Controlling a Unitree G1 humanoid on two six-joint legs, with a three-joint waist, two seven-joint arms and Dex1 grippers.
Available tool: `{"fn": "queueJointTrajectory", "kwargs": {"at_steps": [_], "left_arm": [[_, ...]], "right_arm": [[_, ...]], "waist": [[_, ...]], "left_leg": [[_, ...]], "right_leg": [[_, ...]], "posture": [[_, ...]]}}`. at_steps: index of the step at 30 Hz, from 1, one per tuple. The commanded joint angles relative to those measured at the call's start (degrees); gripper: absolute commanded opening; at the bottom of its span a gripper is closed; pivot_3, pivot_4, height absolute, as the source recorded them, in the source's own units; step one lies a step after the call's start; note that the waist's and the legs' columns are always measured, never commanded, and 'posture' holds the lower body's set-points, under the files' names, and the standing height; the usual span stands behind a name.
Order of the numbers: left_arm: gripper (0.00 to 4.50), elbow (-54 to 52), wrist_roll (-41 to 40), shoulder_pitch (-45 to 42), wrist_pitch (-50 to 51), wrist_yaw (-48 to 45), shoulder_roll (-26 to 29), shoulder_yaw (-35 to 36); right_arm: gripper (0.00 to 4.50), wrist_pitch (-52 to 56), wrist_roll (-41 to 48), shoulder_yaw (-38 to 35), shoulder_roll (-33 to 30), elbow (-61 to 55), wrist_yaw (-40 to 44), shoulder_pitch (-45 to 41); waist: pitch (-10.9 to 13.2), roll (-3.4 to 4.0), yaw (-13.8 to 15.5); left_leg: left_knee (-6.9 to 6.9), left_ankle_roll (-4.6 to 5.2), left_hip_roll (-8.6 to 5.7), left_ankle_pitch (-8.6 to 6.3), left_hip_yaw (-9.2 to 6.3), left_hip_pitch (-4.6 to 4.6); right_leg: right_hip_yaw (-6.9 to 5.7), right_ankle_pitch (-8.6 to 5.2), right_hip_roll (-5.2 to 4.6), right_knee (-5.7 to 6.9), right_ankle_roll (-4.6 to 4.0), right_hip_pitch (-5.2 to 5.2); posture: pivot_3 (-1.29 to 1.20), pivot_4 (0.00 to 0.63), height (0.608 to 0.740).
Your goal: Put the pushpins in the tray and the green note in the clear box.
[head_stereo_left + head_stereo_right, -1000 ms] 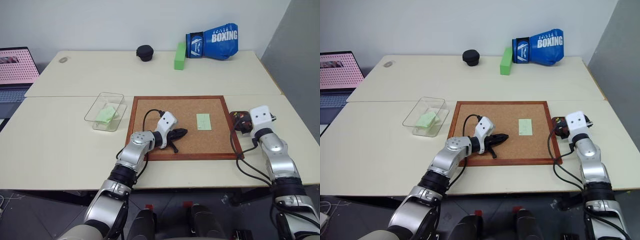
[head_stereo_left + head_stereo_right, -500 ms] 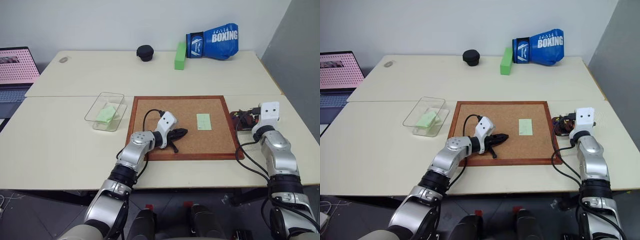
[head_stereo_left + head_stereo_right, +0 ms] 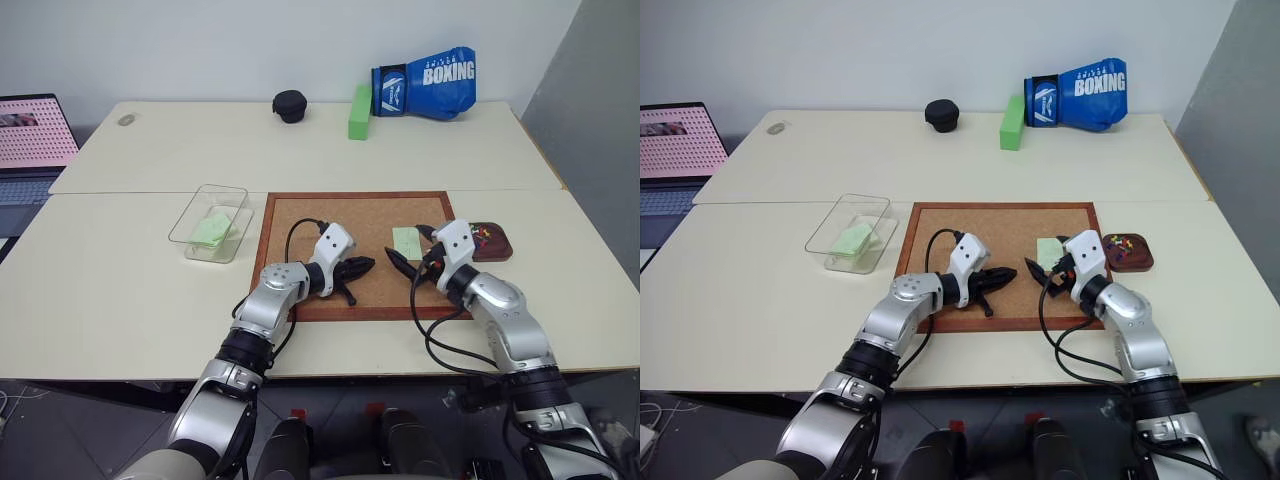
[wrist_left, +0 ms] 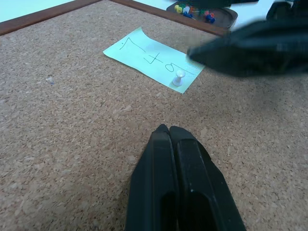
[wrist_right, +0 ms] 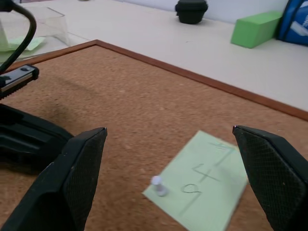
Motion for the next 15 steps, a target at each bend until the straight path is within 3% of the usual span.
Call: {"fn": "queueJointTrajectory", "kwargs": {"at_steps": [1,4,7,15], "left_arm": [[0.0,0.2,0.5,0.7,0.2,0.6,0.3,-0.2],[0.0,0.1,0.4,0.8,0.3,0.7,0.6,0.0],[0.0,-0.3,0.3,1.0,0.5,0.8,0.7,0.1],[0.0,-1.6,0.1,2.0,1.2,1.5,0.8,0.2]], "right_arm": [[4.44,-1.8,-1.2,0.6,0.2,2.8,1.1,-2.6],[4.44,-2.0,-2.6,1.6,-0.1,4.6,1.9,-3.3],[4.0,-2.2,-3.5,2.0,-0.2,5.9,2.3,-3.6],[2.34,-2.9,-4.1,1.8,-0.5,6.3,3.1,-3.1]], "waist": [[0.0,0.0,0.0],[0.0,0.0,0.0],[0.0,0.0,0.0],[0.0,0.0,-0.1]], "left_leg": [[0.0,0.0,-0.01,0.0,0.0,0.0],[-0.01,0.0,0.01,0.0,0.0,0.01],[-0.01,0.0,0.01,0.0,0.0,0.01],[-0.01,0.0,0.02,0.0,-0.01,0.02]], "right_leg": [[0.0,0.0,-0.01,0.0,0.0,0.0],[-0.01,0.0,0.0,0.01,-0.01,0.0],[-0.01,0.0,0.01,0.01,-0.01,0.0],[-0.01,0.0,0.01,0.02,-0.01,0.0]], "posture": [[0.0,0.15,0.74],[0.0,0.15,0.74],[0.0,0.15,0.74],[0.0,0.15,0.74]]}}
